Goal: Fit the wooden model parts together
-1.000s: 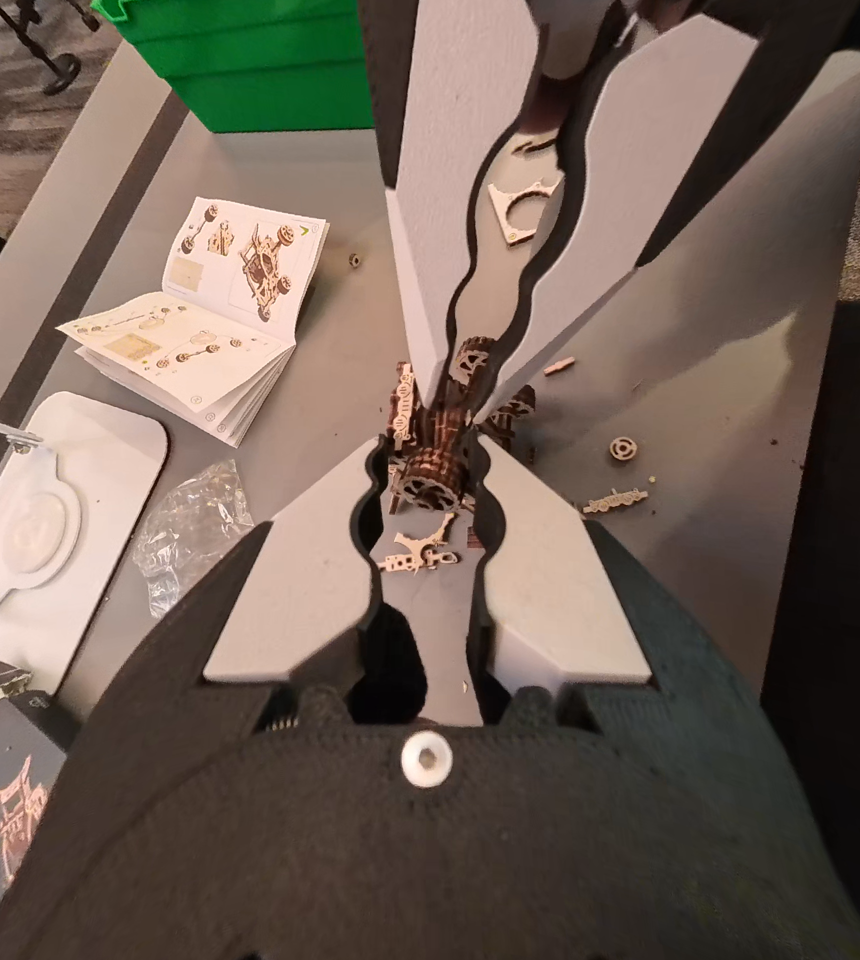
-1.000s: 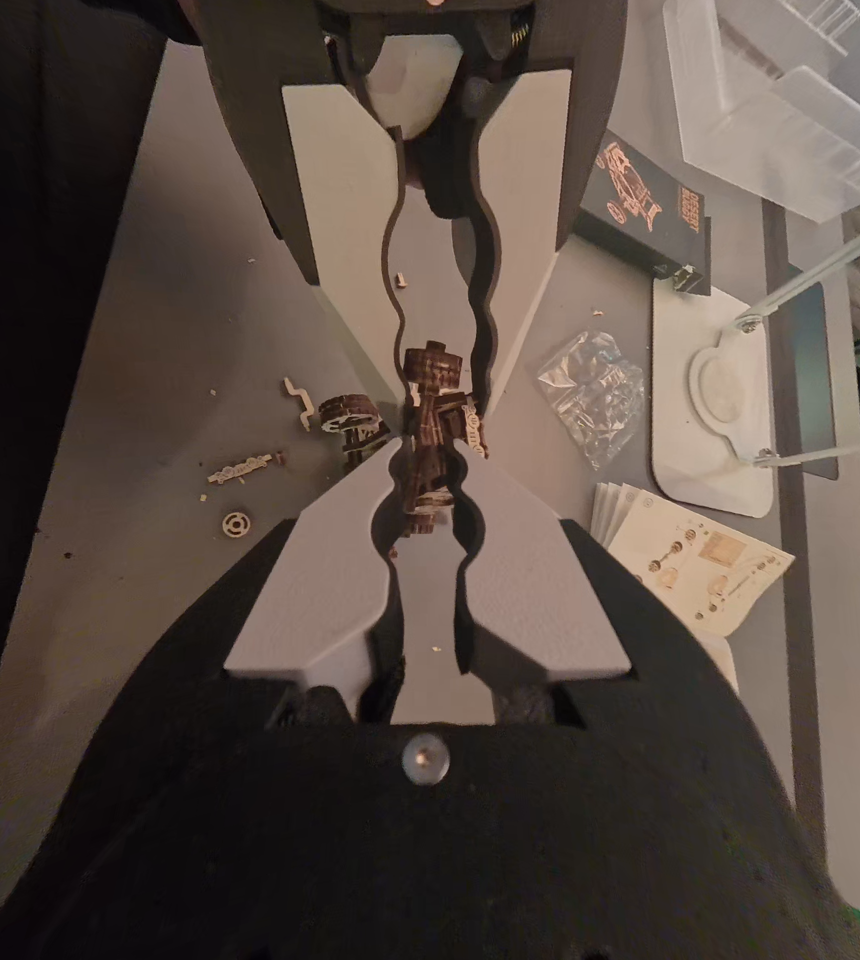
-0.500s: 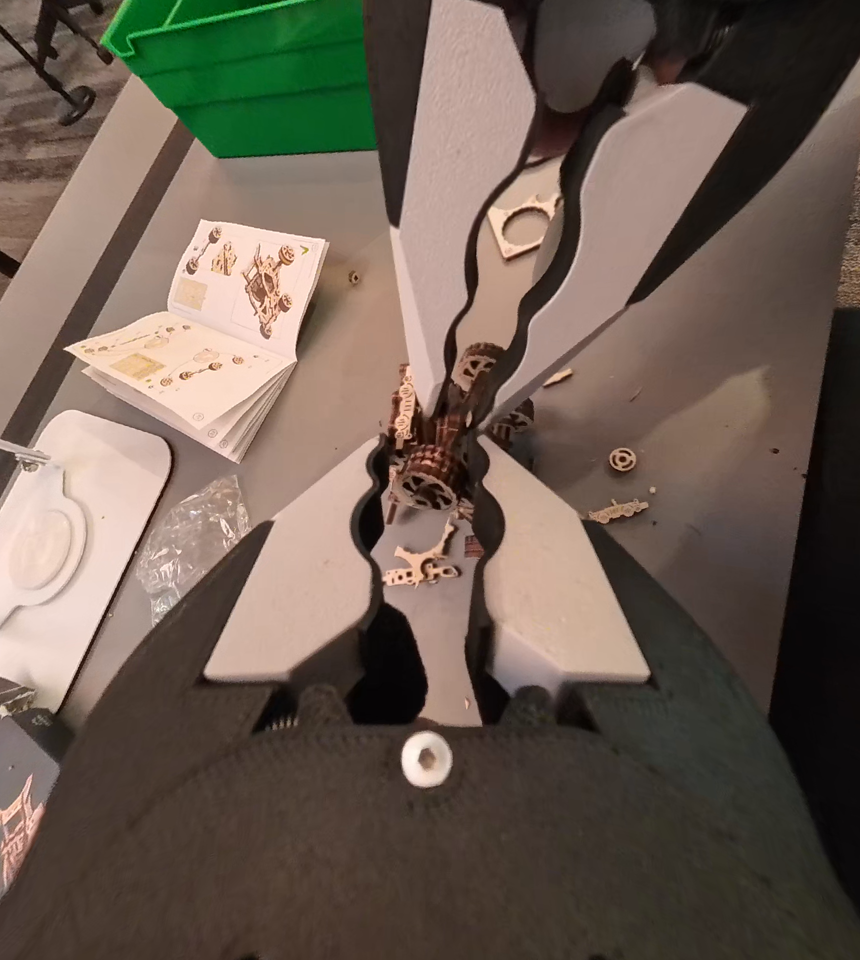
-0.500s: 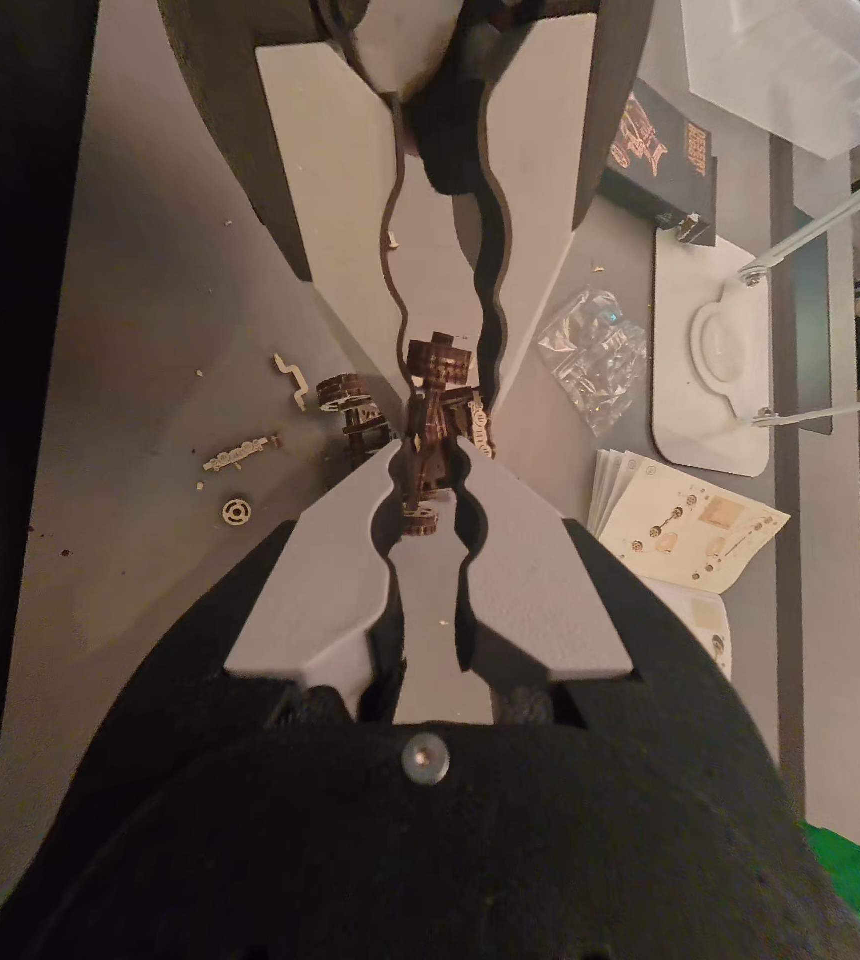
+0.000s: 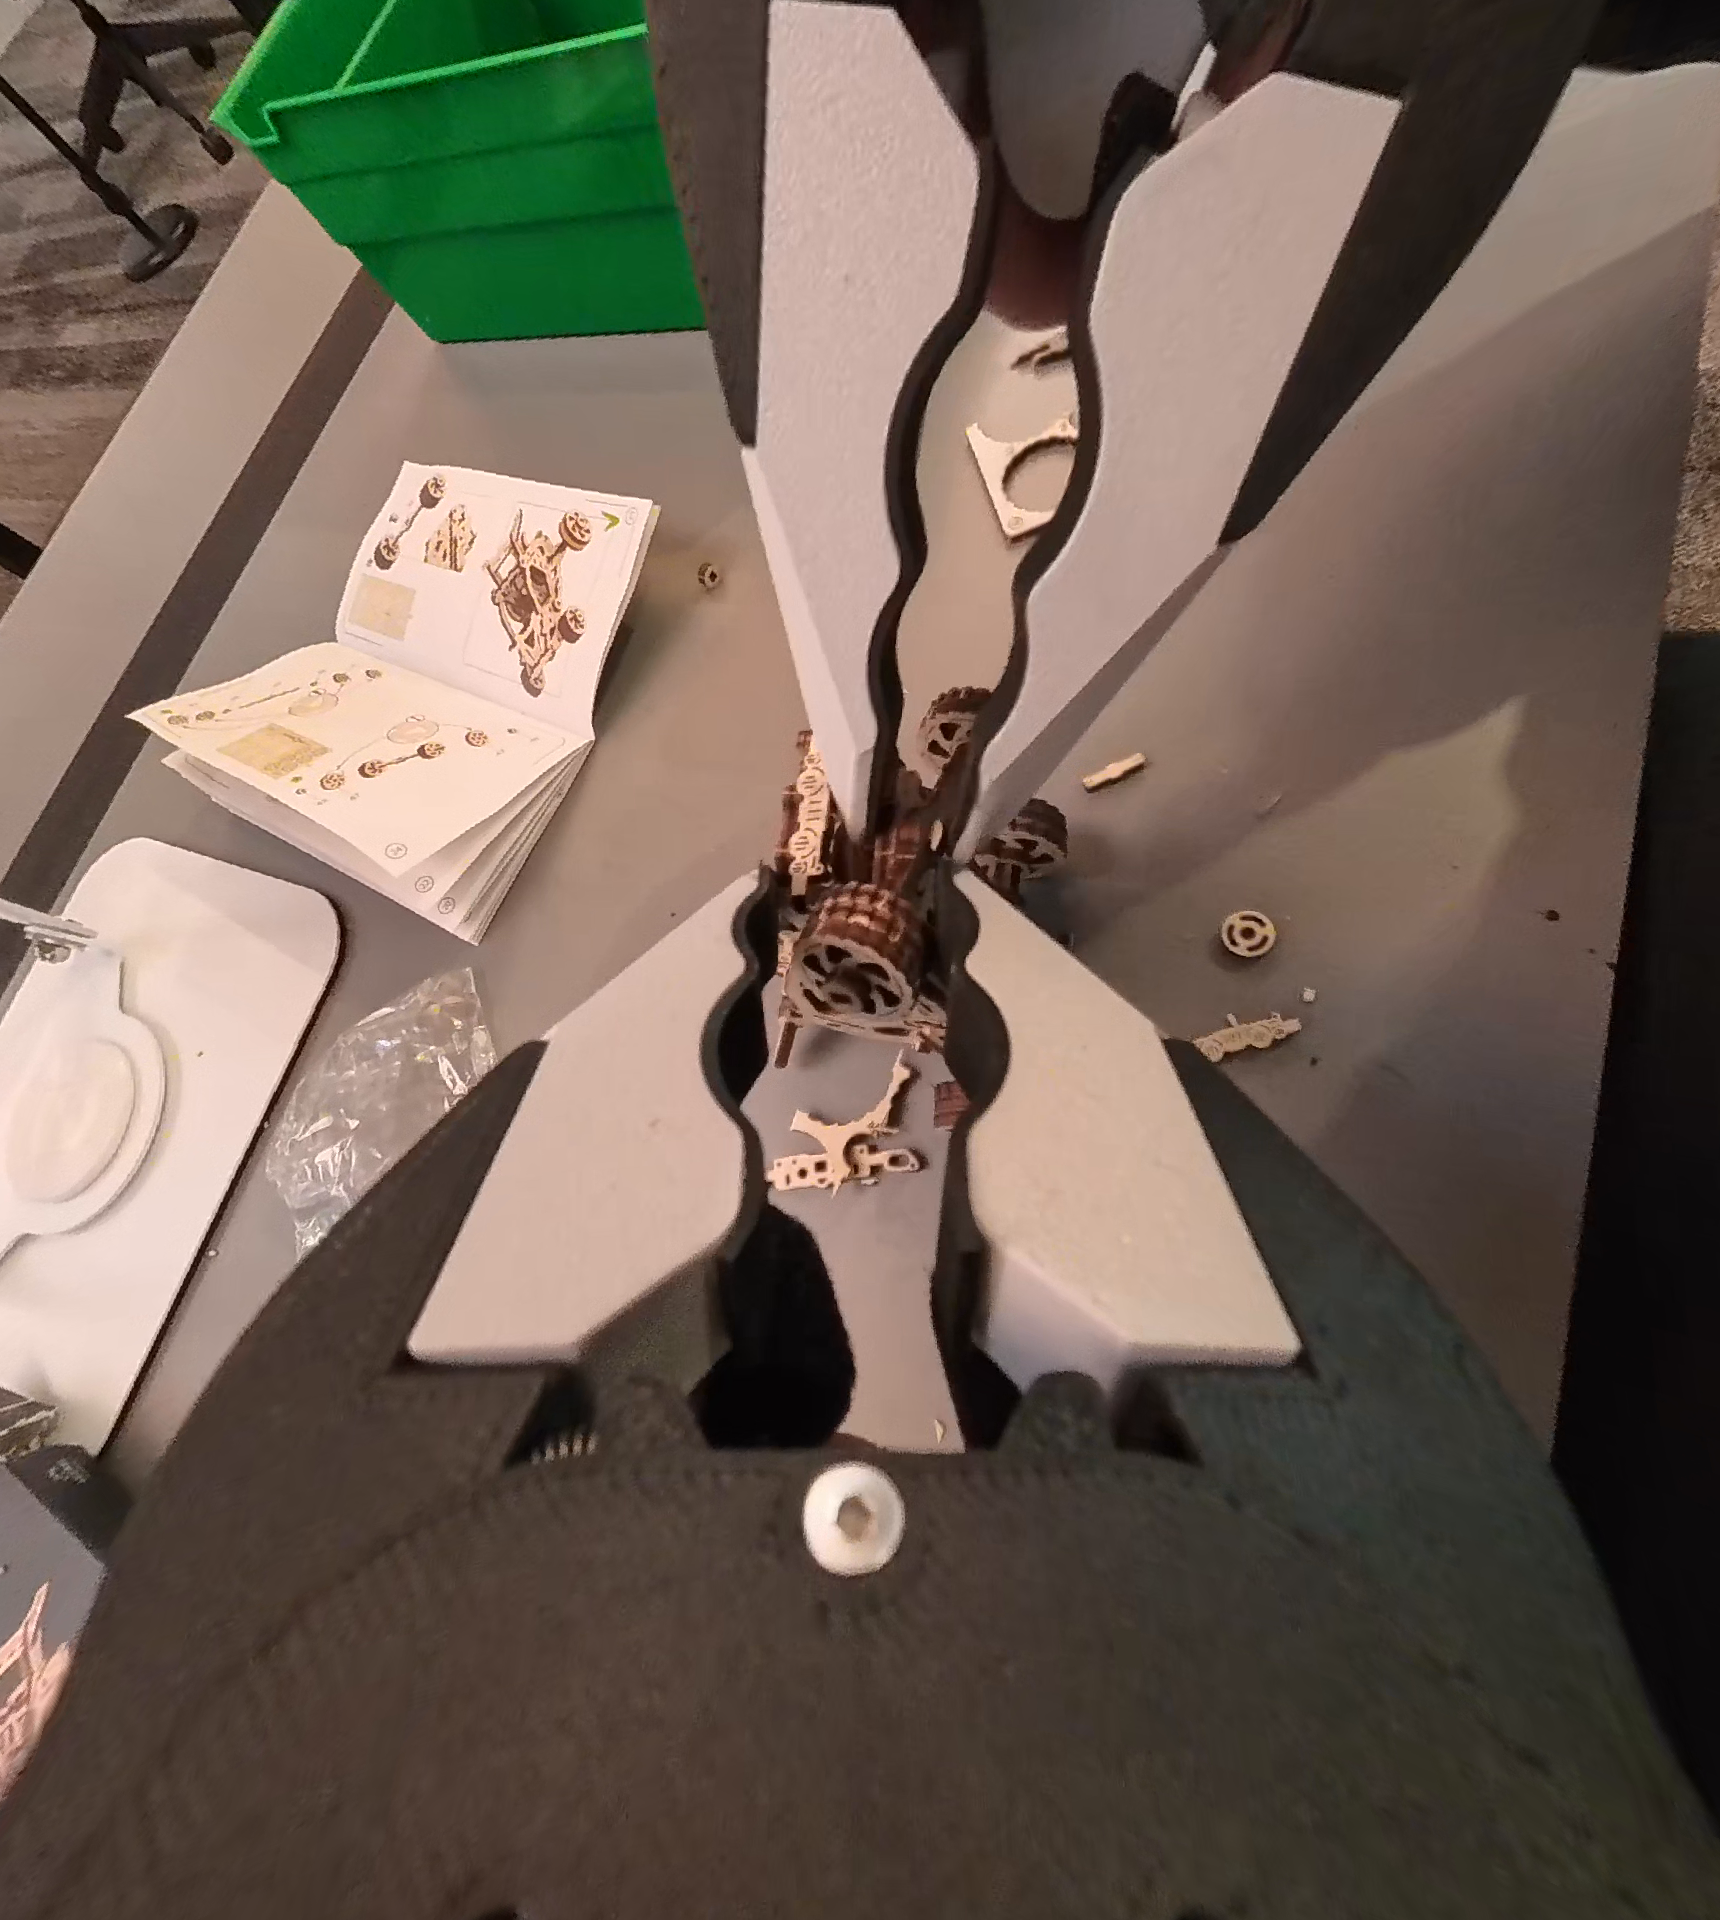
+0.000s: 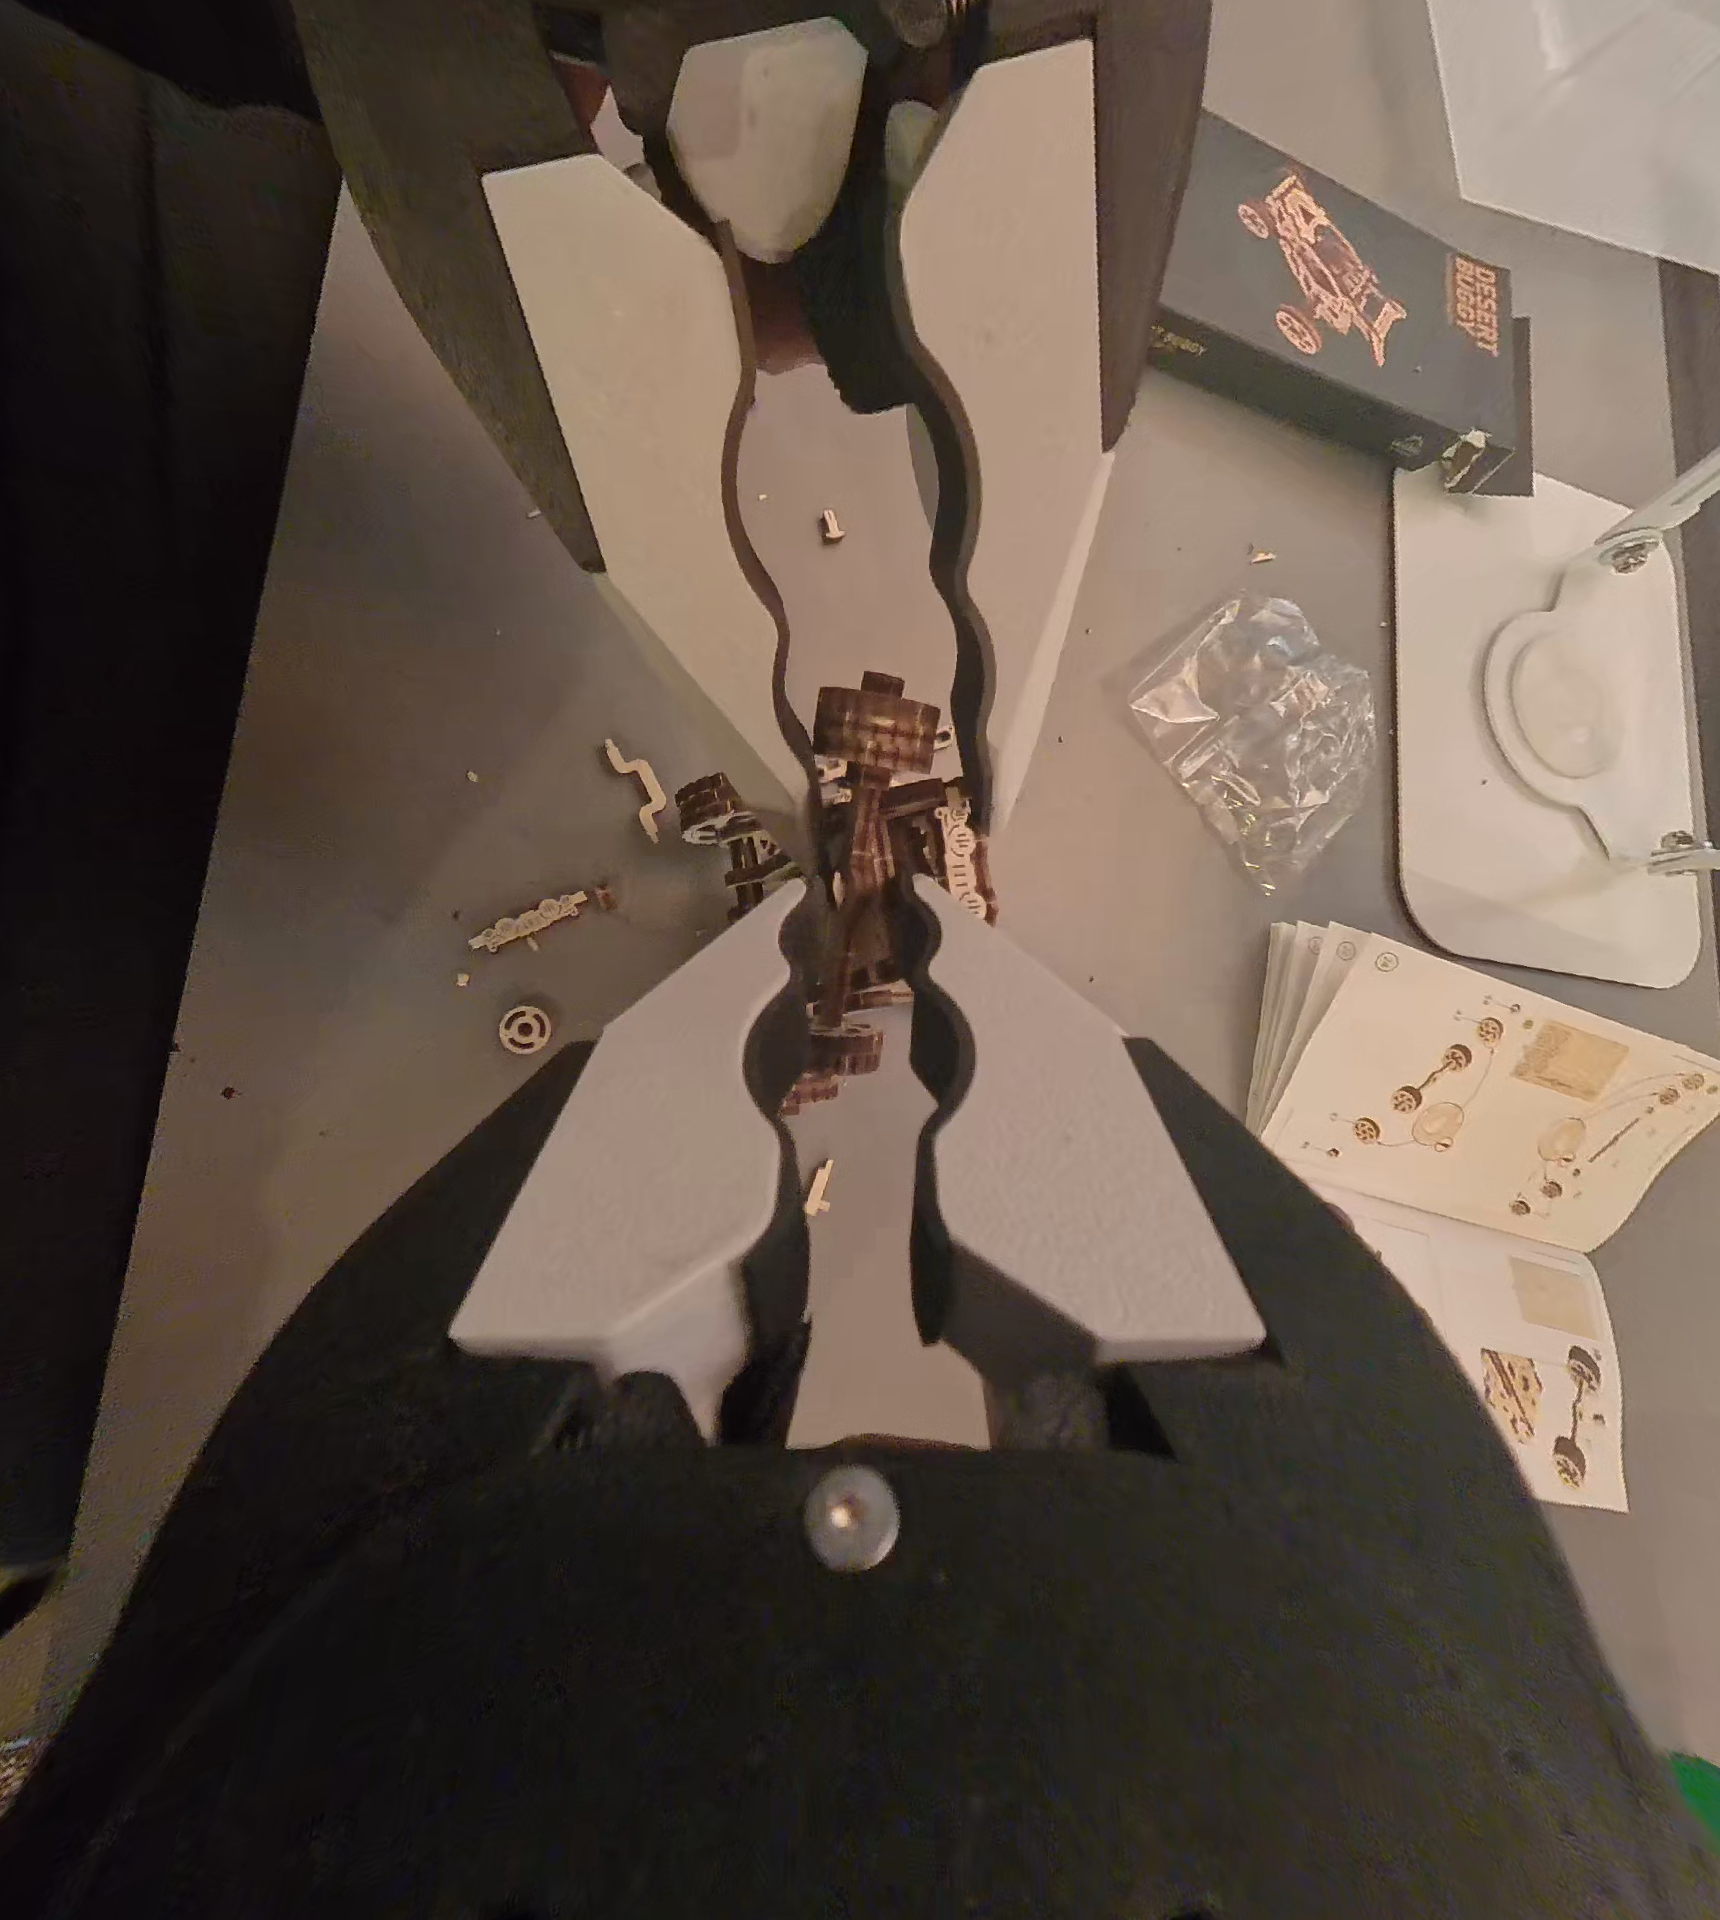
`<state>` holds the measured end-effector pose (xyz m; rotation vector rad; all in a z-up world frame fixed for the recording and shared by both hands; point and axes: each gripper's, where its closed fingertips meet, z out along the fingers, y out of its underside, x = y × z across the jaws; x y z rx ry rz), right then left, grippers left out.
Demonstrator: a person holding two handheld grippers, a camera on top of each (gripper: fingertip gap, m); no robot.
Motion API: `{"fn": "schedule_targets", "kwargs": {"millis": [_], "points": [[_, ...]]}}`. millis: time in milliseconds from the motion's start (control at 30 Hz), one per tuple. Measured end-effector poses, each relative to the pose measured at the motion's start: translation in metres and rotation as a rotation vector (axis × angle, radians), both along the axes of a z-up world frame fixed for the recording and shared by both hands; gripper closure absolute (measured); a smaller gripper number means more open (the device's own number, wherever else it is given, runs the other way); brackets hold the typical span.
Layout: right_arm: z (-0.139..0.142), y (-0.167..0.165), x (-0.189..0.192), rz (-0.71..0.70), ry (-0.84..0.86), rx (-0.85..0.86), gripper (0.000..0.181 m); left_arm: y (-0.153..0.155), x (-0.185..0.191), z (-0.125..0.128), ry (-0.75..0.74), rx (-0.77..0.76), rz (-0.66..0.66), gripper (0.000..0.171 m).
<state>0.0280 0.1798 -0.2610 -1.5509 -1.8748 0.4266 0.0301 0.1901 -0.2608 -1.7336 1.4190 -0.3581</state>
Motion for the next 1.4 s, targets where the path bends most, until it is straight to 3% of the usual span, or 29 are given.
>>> {"fn": "schedule_targets", "kwargs": {"millis": [367,867,1400], "points": [[0.0003,-0.0026,-0.0017,0.05,0.022,-0.021,0.172,-0.0014,0.0006,-0.0034,-0.044,-0.029,-0.001,0.144],[0.0006,-0.0023,-0.0006,0.044,0.01,-0.006,0.174,-0.0006,0.0021,-0.0039,0.003,-0.018,0.031,0.146],[0.001,-0.0046,0.0003,0.085,0.027,-0.008,0.167,-0.0004,-0.0025,-0.007,-0.022,-0.015,0.016,0.146]]}}
